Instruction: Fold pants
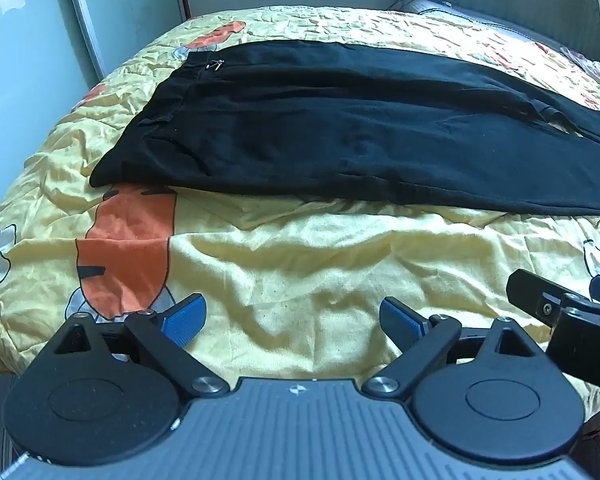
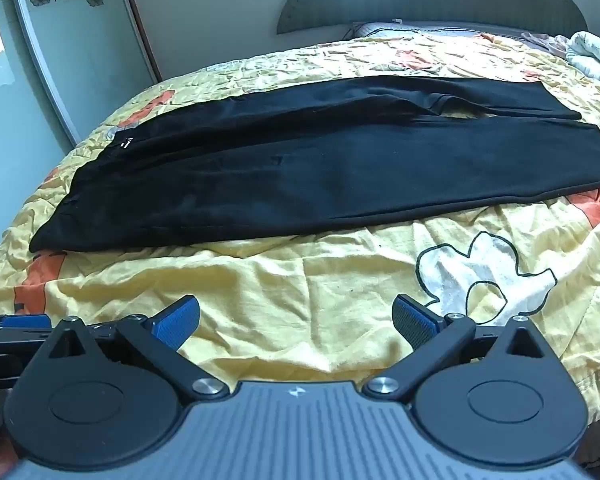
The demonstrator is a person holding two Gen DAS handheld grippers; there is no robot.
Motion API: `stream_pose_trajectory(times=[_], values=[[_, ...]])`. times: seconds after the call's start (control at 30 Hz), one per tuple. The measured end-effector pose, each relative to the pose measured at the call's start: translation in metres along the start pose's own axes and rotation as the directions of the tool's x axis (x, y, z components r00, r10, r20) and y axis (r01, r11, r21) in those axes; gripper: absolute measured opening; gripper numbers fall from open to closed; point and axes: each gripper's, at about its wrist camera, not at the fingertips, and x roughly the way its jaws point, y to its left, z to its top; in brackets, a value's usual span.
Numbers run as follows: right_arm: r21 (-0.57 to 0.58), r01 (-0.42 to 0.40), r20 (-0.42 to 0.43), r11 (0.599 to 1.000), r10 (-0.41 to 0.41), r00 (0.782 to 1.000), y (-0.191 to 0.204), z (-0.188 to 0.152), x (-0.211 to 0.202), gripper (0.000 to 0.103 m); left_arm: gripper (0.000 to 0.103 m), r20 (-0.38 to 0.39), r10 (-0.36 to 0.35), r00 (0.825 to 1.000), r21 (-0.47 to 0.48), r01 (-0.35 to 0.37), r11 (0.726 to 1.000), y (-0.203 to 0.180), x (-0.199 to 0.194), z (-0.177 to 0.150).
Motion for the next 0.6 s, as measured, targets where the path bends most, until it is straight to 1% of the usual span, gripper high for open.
stream_pose_trajectory(times=[0.27, 0.6], values=[[-0.012, 0.015, -0.007, 1.0, -0.015, 1.0, 0.0002, -0.0003, 0.0028, 0.103, 0.095, -0.002, 0.004, 1.0, -0.004, -0.004, 1.0, 0.0015, 0.0017, -0.0002], [-0.012, 0.008, -0.015, 1.0, -0.008, 1.0, -0.0001, -0.0012, 0.0052, 0.103, 0.095, -0.009, 0.001, 1.0, 0.003, -0.001, 1.0, 0.0002, 0.003, -0.0007]])
